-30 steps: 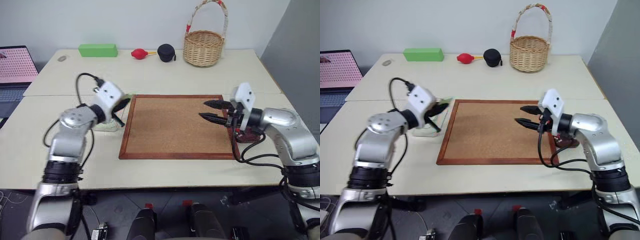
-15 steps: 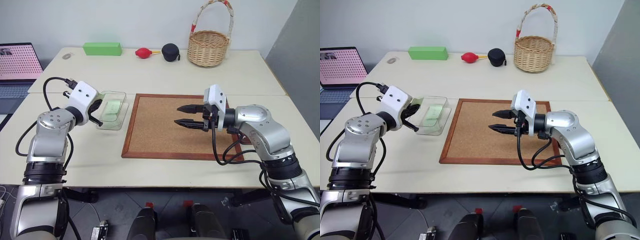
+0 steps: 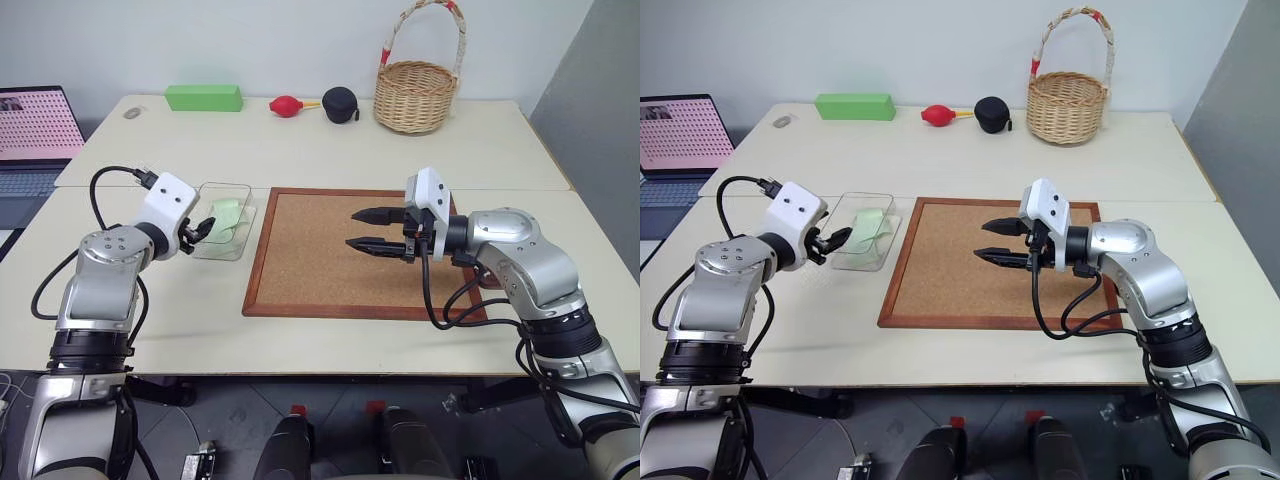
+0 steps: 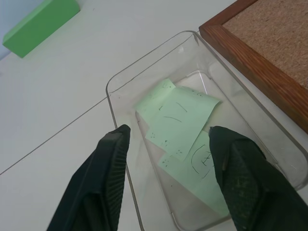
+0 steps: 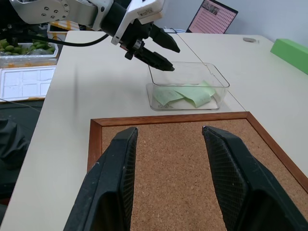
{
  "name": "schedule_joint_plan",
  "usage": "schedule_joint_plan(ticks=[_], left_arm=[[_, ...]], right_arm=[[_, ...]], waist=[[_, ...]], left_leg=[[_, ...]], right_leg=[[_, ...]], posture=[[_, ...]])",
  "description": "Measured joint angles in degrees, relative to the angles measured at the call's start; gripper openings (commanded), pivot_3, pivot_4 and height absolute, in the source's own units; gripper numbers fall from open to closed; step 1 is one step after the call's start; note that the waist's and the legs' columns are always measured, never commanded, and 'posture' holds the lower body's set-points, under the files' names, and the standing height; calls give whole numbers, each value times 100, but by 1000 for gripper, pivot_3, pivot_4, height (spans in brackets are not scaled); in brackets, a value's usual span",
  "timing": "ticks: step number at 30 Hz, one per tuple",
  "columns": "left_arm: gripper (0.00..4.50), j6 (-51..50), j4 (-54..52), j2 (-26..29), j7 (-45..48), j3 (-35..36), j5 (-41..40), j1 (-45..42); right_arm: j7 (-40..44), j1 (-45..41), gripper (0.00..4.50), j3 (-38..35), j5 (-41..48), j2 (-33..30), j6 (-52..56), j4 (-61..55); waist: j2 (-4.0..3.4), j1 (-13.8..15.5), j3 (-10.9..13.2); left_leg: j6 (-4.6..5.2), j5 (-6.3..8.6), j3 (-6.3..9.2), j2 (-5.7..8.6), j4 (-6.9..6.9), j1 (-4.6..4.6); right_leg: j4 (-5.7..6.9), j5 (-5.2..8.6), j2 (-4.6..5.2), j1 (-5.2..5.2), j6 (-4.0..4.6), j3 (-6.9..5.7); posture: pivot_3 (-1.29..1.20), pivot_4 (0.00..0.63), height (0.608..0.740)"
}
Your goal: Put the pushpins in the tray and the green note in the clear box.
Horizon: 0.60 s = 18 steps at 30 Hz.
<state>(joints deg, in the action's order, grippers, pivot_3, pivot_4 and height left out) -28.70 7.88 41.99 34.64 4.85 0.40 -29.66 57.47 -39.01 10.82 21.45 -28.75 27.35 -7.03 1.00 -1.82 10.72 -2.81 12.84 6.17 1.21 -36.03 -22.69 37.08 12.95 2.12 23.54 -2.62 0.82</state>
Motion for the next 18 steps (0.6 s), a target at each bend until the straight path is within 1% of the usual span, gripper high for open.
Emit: schedule_joint_plan(ticks=[3, 6, 8, 10, 12, 13, 15, 18], left_arm=[[3130, -94, -435, -122, 90, 189, -381, 3], [3130, -115, -997, -176, 98, 225, -569, 98], [3130, -79, -1583, -330, 14, 265, -657, 498], [3130, -88, -1767, -477, -69, 253, -688, 730], [3130, -88, -2103, -691, -206, 213, -701, 959], [3130, -85, -2268, -852, -215, 192, -775, 1045], [3130, -84, -2434, -1030, -163, 155, -964, 1123], [3130, -94, -2568, -1164, -20, 3, -1212, 1178]], right_arm=[[-27, 1, 2237, -8, 2, 0, 0, 2], [-256, 81, 2237, -163, 2, -3, 0, -21], [-596, 510, 2237, -577, -2, -87, -1, -121], [-738, 866, 2237, -763, -9, -219, 9, -196], [-808, 1468, 2237, -968, 13, -355, 70, -507], [-837, 1810, 2237, -981, 11, -449, 102, -641], [-871, 2136, 2237, -986, 7, -509, 109, -754], [-915, 2392, 2237, -997, -46, -577, 29, -832]], waist=[[0, 1, 0], [0, 3, 0], [1, 18, -1], [2, 26, 0], [3, 42, -1], [3, 38, -1], [3, 30, -1], [3, -18, -1]], left_leg=[[0, 0, 0, 0, 0, -1], [0, 0, -1, 0, 1, -1], [-1, 0, -3, 4, 3, -2], [0, 0, -4, 5, 2, -7], [0, 0, -1, 4, 2, -8], [0, 0, -5, 5, 1, -7], [0, 0, -9, 4, -2, -4], [0, 0, -21, -3, -2, 12]], right_leg=[[-1, -1, 1, 0, 2, 1], [-2, -2, 3, 0, 3, 3], [-5, -6, 10, -1, 10, 5], [-8, -11, 10, 2, 18, 4], [-8, -13, 10, 0, 23, 2], [-7, -11, 10, 0, 19, 6], [-4, 0, 9, 0, 0, 7], [3, -4, 4, -5, 1, 13]], posture=[[0, 150, 740], [0, 150, 740], [0, 150, 740], [0, 150, 740], [0, 150, 740], [0, 150, 740], [0, 150, 740], [0, 150, 740]])
